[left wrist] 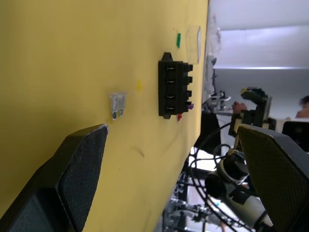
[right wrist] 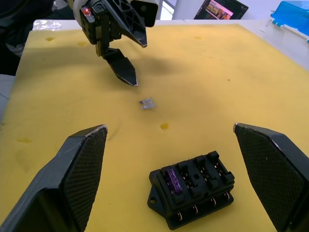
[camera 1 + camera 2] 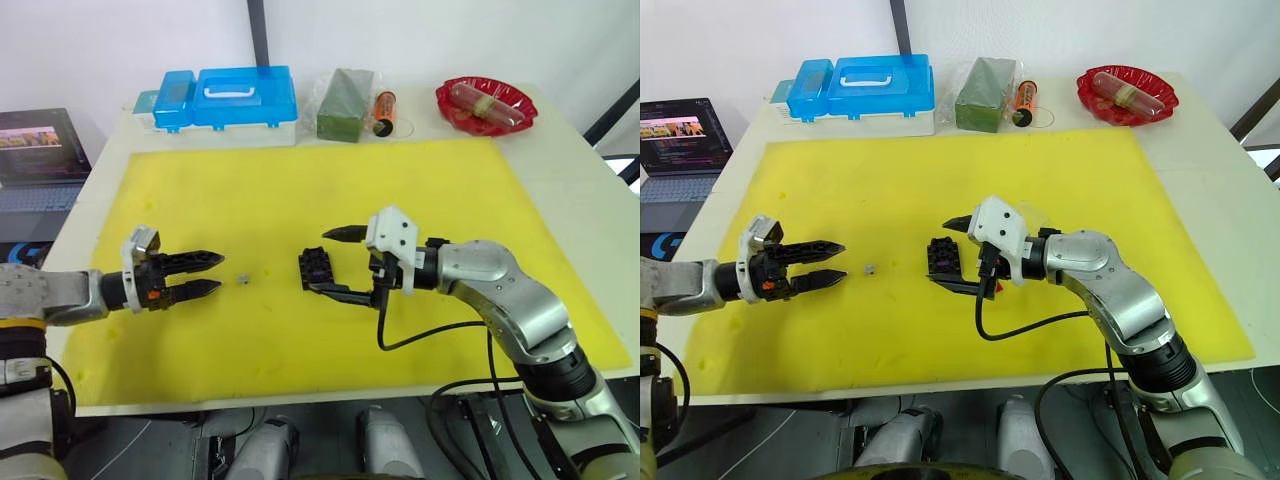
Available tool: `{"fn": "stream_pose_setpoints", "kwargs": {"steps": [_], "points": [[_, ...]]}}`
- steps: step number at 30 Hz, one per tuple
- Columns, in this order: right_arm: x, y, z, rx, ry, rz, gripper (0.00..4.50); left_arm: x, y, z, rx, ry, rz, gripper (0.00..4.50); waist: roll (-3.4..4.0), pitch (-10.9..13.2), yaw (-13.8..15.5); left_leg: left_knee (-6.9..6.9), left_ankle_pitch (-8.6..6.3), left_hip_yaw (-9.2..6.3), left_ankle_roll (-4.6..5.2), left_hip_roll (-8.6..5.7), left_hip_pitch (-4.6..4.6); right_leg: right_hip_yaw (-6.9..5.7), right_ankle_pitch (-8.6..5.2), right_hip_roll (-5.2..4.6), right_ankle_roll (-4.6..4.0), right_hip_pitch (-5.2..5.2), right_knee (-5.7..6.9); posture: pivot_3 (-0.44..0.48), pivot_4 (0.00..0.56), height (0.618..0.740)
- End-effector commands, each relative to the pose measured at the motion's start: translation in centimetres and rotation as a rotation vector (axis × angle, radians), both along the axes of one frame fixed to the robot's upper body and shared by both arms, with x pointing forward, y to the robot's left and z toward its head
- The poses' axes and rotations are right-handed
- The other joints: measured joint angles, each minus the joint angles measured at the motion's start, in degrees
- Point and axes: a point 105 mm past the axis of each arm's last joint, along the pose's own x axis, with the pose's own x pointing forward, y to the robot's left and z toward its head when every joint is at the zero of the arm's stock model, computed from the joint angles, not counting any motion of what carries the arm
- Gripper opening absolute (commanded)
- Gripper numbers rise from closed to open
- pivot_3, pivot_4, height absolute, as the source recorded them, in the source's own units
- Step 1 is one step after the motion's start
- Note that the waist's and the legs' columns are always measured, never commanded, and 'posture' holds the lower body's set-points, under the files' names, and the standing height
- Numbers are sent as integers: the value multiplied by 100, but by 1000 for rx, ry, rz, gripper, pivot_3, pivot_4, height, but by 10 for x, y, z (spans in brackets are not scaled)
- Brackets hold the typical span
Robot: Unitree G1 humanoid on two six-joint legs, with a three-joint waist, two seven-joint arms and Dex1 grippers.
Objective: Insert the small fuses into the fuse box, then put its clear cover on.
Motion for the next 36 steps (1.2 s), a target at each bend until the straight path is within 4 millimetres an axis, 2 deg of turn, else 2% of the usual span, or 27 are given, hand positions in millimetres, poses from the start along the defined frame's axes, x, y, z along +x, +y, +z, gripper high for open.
{"fn": "stream_pose_setpoints", "kwargs": {"steps": [1, 15, 21, 36], "points": [[-6, 6, 8, -10, -58, 39, 4500, 3, -5, 6, 0, -51, -15, 4479, 0, 0, 0, 1, 0, 0, 0, 0, 0, 0, 0, 0, 0, 0, 0, 0, 150, 740], [-7, 4, 11, -13, -66, 34, 4500, 14, -5, 2, -8, -79, 30, 4479, 0, -1, 4, 2, 0, 1, 0, 1, 0, 0, 0, -1, 0, 1, 0, 0, 150, 740], [-7, 4, 10, -20, -67, 29, 4500, 16, -15, -8, -7, -68, 10, 4479, 0, -1, 15, 3, 0, 2, 0, 0, 0, 0, 0, -2, 0, 2, 0, 0, 150, 740], [-7, 0, 11, -25, -71, 11, 4500, 7, -25, -33, 20, -18, -34, 4479, 7, -32, 31, 3, 0, 2, 0, -1, 1, 0, 0, -3, 0, 5, -2, 0, 150, 740]]}}
